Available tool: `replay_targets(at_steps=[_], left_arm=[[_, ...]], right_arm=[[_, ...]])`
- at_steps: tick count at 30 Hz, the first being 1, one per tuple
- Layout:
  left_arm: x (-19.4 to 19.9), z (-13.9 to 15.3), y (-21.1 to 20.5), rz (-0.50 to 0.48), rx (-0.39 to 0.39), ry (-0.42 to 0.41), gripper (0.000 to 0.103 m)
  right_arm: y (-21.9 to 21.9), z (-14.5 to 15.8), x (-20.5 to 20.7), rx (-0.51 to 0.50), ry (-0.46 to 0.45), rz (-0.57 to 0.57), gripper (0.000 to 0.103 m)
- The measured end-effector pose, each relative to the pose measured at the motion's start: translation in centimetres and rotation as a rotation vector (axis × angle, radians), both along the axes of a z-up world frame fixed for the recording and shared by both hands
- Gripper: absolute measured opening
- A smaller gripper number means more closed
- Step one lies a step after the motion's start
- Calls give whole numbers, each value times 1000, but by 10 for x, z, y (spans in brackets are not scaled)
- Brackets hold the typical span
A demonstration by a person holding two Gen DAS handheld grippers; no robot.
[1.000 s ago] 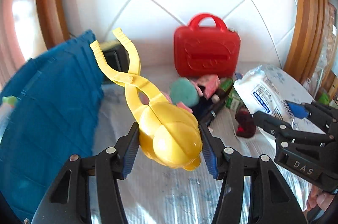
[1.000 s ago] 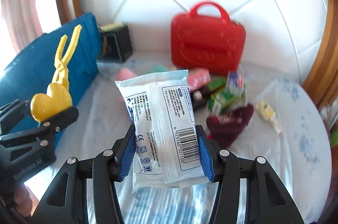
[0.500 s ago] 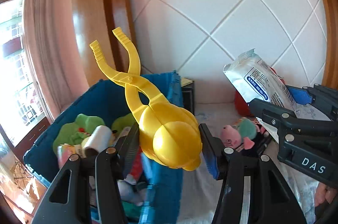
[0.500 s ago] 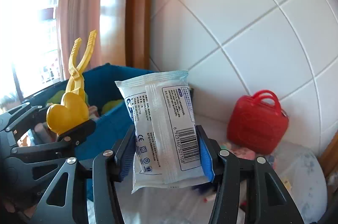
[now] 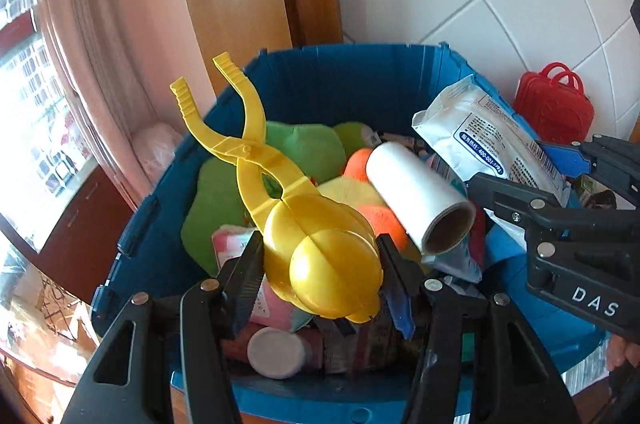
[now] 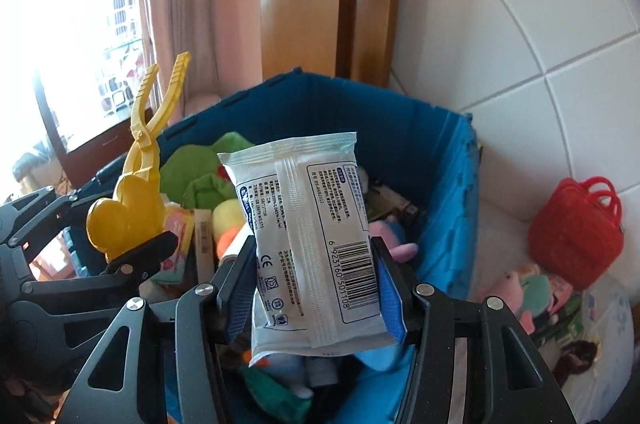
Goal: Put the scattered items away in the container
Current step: 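Carry the yellow clip with the left tool while the right tool carries the wipes to the crate, then open the left tool over the crate while the right tool releases the wipes packet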
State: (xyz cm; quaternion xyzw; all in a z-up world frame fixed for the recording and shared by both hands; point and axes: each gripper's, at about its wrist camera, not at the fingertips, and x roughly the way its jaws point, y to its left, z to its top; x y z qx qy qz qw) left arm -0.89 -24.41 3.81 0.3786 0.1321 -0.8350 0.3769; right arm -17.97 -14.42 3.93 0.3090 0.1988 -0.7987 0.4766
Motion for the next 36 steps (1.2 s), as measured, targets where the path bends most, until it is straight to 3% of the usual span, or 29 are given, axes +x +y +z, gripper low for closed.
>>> replay_targets(at_steps=[3, 8, 12, 16, 25, 30, 36], left_arm=[[-3, -16, -18, -11, 46, -31, 54], [-13, -31, -34, -31, 100, -43, 54], [-13, -32, -35, -42, 98, -43, 54], [-13, -27, -38, -55, 88, -28, 55], [-5, -18, -38, -59, 68, -6, 68], [3, -20, -38, -45, 60, -12, 71], [11, -15, -30, -39, 41, 12, 71]], right_arm=[[-26, -16, -5, 65, -27, -22, 53], [-44, -25, -8, 136, 4, -76, 53], [-48, -30, -12, 147, 1, -99, 53], [-55, -25, -6, 168, 60, -103, 53], [-74, -17, 12, 177, 125, -47, 54], [-81, -16, 18, 185, 158, -42, 79], [-64, -6, 19, 150, 165, -62, 92]])
